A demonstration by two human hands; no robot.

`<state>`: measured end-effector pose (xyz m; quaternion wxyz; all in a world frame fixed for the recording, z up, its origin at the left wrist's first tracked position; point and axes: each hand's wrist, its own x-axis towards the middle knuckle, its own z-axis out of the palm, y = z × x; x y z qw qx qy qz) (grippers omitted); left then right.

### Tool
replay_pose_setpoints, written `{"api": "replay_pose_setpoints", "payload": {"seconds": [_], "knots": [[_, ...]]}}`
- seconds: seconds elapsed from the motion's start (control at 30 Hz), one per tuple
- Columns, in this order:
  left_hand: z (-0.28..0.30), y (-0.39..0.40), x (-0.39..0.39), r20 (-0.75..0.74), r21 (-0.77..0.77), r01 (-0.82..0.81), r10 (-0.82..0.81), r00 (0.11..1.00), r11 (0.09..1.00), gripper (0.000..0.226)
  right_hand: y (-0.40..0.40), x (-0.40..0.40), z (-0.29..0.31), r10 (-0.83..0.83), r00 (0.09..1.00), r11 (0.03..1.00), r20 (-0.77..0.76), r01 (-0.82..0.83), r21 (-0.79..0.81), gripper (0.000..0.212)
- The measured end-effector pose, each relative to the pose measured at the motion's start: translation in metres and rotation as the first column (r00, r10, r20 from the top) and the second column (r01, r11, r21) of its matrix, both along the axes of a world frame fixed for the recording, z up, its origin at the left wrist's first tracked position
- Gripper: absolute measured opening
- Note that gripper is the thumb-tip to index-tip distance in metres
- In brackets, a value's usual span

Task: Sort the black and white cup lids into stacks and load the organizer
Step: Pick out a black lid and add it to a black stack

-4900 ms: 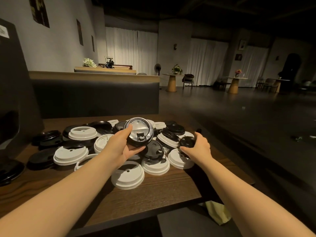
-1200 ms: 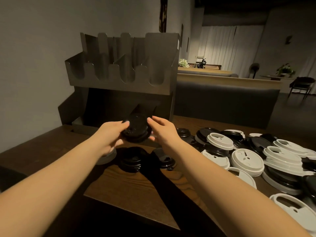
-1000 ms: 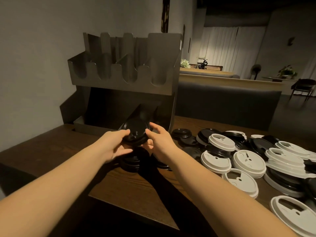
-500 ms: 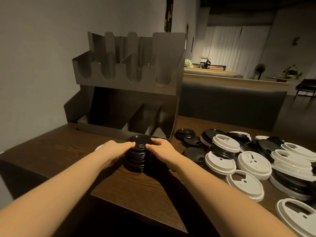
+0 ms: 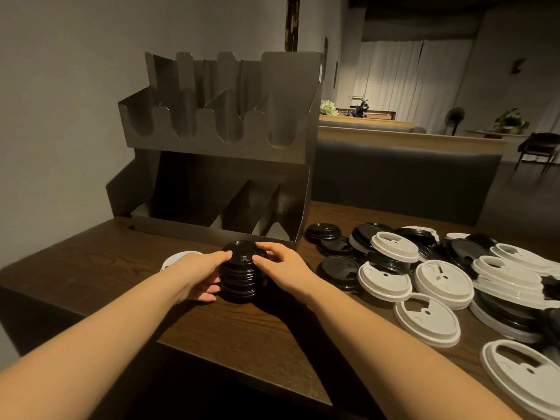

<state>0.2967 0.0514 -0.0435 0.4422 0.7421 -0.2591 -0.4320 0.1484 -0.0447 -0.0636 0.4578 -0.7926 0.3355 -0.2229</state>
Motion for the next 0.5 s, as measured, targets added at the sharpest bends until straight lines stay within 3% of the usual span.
{"api": "replay_pose_setpoints", "payload": {"seconds": [0.17, 0.33, 0.5], "knots": [[0.0020, 0.0045, -0.0040, 0.002, 0.004, 0.004, -0.004, 1.000, 1.000, 0.027, 0.0002, -0.0045, -0.0030, 0.015, 0.999, 1.000, 0.028, -0.014, -0.014, 0.042], [0.0026, 0.0061, -0.0011, 0.016, 0.052, 0.046, -0.047, 0.999, 0.998, 0.034, -0.0028, -0.0087, -0.0040, 0.028, 1.000, 0.999, 0.002, -0.028, -0.030, 0.035], [-0.0001, 0.0043, -0.0021, 0.068, 0.136, 0.073, -0.083, 0.994, 0.988, 0.049, 0.0017, -0.0083, -0.0067, 0.054, 0.995, 0.982, -0.087, -0.069, -0.178, 0.035]]}}
